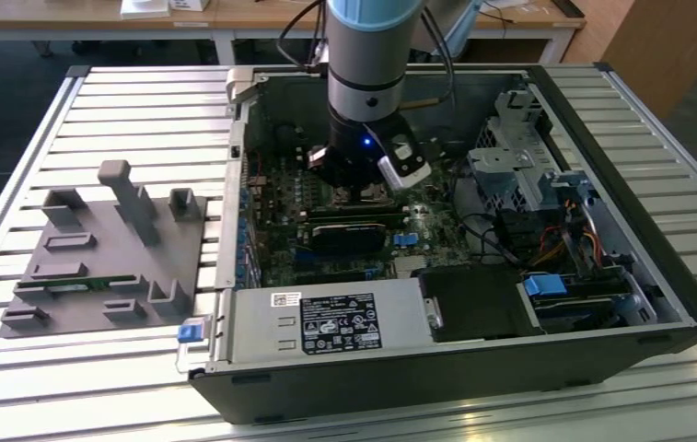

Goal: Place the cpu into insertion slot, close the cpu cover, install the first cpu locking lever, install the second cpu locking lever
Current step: 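Install the second cpu locking lever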

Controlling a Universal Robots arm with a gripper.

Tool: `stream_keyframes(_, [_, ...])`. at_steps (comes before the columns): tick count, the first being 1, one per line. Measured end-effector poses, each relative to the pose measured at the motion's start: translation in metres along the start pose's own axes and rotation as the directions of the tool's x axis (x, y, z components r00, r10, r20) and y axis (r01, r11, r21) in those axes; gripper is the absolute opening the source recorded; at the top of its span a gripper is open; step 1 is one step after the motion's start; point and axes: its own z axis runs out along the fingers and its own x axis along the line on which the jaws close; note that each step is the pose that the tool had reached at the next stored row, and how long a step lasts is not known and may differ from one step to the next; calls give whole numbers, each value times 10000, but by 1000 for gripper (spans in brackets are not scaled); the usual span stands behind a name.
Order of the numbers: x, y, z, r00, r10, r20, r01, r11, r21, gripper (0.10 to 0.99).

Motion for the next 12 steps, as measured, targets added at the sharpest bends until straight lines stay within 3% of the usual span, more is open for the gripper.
stream_keyframes(6, [2, -73, -8, 10000, 1, 1, -1, 10000, -32, 106])
stream_keyframes(12, [74, -92, -9, 10000, 2, 3, -2, 10000, -89, 106])
